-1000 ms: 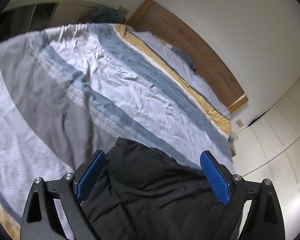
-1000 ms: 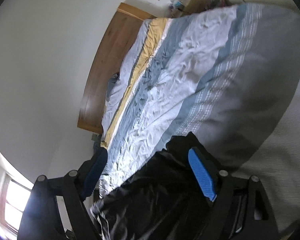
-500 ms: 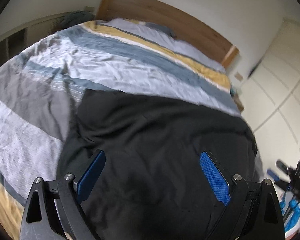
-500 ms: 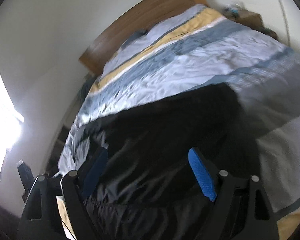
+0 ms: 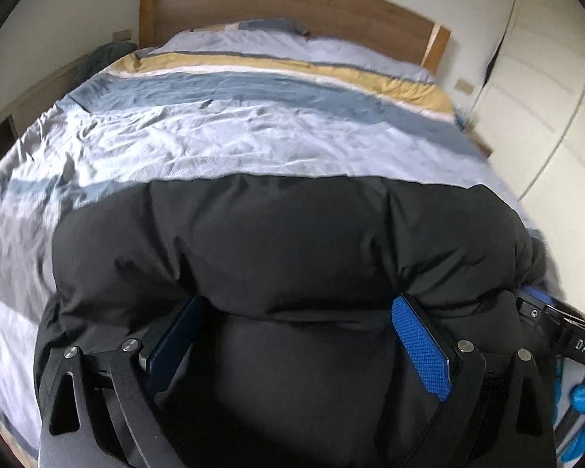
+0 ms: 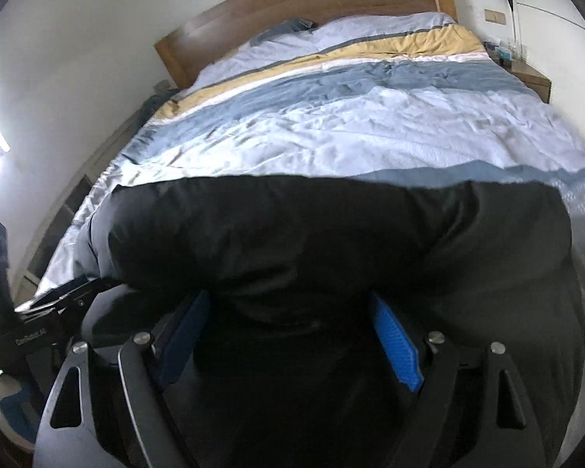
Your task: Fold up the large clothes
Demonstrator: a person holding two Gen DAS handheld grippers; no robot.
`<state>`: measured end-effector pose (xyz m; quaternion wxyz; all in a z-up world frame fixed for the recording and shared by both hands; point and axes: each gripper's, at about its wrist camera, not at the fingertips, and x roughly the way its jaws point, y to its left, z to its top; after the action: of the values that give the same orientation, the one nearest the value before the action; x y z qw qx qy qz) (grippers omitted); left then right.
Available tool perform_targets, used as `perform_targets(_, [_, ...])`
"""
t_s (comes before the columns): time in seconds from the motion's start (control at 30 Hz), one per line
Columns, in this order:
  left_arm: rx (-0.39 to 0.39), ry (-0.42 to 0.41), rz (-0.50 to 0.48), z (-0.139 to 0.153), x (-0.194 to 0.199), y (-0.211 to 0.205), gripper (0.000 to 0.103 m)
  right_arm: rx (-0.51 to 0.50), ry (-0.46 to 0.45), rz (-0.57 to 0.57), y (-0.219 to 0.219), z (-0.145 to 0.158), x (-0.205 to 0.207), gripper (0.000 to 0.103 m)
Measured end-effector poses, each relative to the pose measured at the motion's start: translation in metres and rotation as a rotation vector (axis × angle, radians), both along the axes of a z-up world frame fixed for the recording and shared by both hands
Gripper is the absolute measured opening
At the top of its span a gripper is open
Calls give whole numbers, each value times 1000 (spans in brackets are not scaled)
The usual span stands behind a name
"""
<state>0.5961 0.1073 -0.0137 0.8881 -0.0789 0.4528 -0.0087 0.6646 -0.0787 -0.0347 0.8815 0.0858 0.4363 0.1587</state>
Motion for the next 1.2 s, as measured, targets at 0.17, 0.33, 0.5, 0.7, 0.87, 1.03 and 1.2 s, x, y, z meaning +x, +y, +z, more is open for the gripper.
perform_targets(0.17, [70, 60, 23, -22, 44, -5, 99, -22, 33, -35, 0, -22, 39, 83])
perform_targets(0.33, [-50, 88, 65, -46, 58, 25, 102, 21, 65, -73, -37, -40, 61, 83])
perform_targets(0.5, [-63, 99, 100, -50, 50, 59, 102, 32, 95, -156, -99, -56, 60, 83])
perform_targets(0.7, [8, 166, 281, -58, 23, 119, 103, 42, 151, -255, -157, -75, 45, 83])
perform_targets(0.87, [51, 157, 351, -50, -10, 144, 102, -59, 160, -338, -183, -68, 25, 83])
perform_targets(1.03, [50, 112, 350, -30, -54, 169, 102, -84, 122, -339, -207, -44, -15, 83])
perform_targets(1.2, [-32, 57, 318, -17, -96, 193, 102, -14, 71, -306, -225, -15, -62, 89])
